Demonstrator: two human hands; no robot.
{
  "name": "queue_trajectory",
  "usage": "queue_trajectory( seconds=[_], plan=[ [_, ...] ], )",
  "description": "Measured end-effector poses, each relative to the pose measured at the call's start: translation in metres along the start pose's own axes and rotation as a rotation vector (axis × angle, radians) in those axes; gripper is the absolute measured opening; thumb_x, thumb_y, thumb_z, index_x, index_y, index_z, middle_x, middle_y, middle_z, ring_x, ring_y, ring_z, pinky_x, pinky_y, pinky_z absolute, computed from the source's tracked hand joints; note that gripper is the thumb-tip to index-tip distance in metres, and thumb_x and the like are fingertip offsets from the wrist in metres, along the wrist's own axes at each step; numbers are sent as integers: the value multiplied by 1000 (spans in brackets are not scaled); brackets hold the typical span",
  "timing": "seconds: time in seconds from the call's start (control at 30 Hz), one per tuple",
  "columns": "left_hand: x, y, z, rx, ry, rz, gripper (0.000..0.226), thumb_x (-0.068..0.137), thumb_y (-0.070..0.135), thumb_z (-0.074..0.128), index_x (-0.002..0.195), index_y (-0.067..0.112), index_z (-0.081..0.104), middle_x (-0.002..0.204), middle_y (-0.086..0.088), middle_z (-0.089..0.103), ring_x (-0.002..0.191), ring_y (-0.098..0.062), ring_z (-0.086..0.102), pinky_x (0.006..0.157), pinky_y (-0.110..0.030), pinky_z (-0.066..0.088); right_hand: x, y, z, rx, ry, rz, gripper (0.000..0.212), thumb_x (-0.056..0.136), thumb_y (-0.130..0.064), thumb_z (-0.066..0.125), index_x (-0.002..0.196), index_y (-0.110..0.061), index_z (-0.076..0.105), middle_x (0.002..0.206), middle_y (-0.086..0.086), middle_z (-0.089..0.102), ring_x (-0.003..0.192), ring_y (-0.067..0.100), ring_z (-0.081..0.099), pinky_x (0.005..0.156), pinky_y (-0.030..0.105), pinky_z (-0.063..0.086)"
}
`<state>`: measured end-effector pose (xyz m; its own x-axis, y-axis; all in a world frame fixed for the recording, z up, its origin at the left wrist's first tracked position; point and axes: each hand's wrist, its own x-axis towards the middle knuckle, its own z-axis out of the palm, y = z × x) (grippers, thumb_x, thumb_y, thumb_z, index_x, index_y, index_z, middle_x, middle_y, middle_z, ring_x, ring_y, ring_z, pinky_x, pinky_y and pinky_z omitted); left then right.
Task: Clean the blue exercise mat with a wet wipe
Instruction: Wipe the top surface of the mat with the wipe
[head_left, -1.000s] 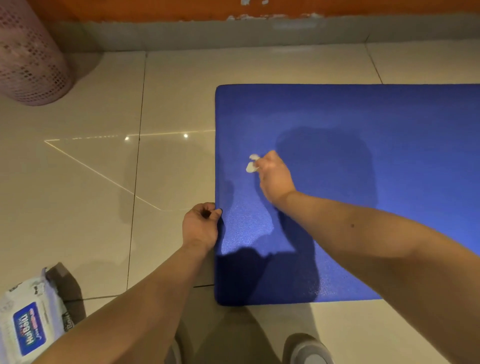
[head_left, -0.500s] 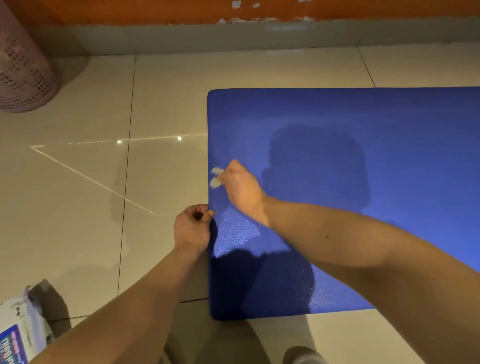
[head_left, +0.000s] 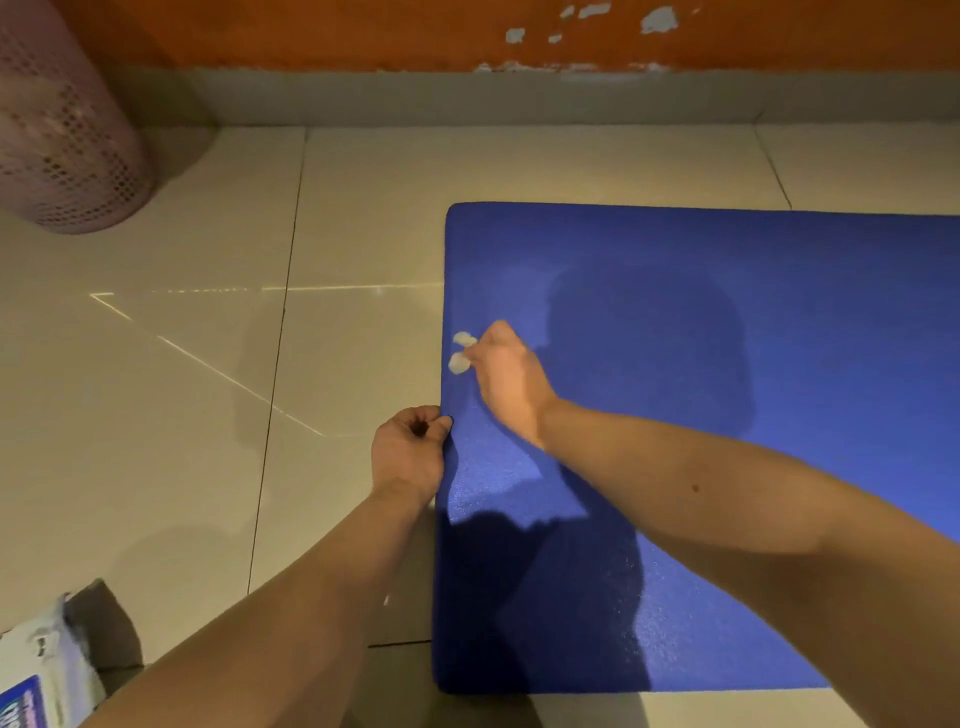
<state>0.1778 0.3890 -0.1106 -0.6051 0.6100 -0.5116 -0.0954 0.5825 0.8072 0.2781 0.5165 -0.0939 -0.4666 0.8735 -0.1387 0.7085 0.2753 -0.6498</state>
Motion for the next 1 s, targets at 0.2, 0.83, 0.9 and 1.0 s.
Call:
queue_trajectory(
  seconds=[0.2, 0.83, 0.9, 1.0],
  plan=[
    [15, 10, 5, 40, 29, 8, 9, 91, 23, 72, 91, 14, 73, 86, 1, 74, 76, -17, 66, 82, -34, 57, 39, 12, -36, 81, 168, 259, 12, 96, -14, 43, 86, -22, 44, 103, -9, 74, 83, 19, 56, 67, 33, 39],
    [37, 32, 13, 74, 68, 60, 9, 91, 21, 72, 91, 13, 72, 81, 5, 69, 77, -15, 63, 78, -24, 47, 49, -21, -23, 285, 98, 276, 21, 94, -8, 43, 81, -25, 45, 101, -4, 64, 86, 17, 44, 64, 26, 33],
    [39, 34, 15, 78, 63, 54, 11, 90, 22, 73, 88, 11, 72, 81, 1, 71, 74, -16, 62, 77, -28, 51, 32, -20, -9, 770, 65, 379, 17, 97, -12, 44, 83, -23, 44, 103, -8, 63, 86, 14, 44, 70, 25, 36],
    [43, 34, 16, 87, 57, 47, 12, 89, 23, 74, 86, 11, 72, 81, -1, 73, 70, -15, 61, 76, -32, 53, 36, -22, 2, 55, -35, 94, 19, 100, -20, 47, 83, -28, 43, 95, -13, 52, 86, 11, 44, 79, 25, 38]
  ],
)
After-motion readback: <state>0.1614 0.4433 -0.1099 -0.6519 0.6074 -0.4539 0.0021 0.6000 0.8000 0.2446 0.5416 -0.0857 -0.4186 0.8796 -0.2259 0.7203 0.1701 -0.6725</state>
